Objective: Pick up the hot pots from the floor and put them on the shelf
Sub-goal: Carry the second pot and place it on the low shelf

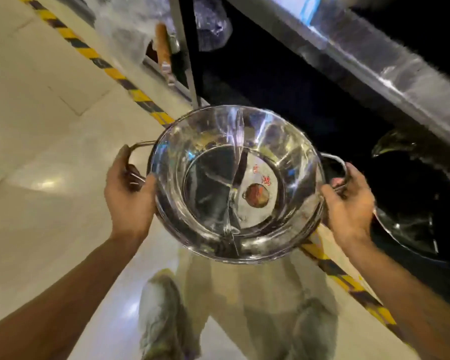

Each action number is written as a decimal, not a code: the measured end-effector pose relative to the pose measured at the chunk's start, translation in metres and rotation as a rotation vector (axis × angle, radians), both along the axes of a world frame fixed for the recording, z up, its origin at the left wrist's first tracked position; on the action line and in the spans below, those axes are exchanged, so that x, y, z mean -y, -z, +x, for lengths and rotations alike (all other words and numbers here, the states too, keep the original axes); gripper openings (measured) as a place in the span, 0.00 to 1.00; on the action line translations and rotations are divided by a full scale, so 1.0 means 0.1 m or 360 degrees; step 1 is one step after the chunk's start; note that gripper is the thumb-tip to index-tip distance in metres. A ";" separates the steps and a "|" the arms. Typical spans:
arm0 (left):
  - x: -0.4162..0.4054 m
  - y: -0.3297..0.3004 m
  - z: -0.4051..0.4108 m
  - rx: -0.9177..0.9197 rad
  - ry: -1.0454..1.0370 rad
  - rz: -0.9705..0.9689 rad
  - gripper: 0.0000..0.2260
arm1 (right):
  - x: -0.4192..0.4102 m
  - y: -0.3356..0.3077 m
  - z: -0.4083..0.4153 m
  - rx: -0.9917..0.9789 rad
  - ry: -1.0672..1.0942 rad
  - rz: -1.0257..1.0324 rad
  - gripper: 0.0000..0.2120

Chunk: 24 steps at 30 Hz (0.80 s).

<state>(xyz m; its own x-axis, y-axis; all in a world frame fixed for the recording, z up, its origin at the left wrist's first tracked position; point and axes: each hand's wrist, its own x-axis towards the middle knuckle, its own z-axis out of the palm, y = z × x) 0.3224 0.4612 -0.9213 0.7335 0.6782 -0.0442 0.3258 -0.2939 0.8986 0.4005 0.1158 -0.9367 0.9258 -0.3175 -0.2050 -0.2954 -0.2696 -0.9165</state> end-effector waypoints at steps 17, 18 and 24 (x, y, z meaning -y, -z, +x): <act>0.10 0.57 1.33 0.0484 0.0402 0.0425 0.16 | 0.23 0.57 1.40 0.0165 -0.0153 0.0291 0.29; 0.11 0.52 1.36 0.0475 0.0389 0.0436 0.15 | 0.21 0.55 1.39 0.0152 -0.0135 0.0320 0.32; 0.09 0.57 1.39 0.0286 0.0389 0.0436 0.33 | 0.26 0.61 1.26 -0.0037 -0.0260 0.0346 0.54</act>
<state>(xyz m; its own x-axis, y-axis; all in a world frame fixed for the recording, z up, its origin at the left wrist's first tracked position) 0.4613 0.4518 -0.9782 0.8540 0.4520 0.2575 0.0616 -0.5794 0.8127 0.5263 0.0902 -0.9982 0.9554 -0.1107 -0.2738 -0.2858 -0.1133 -0.9516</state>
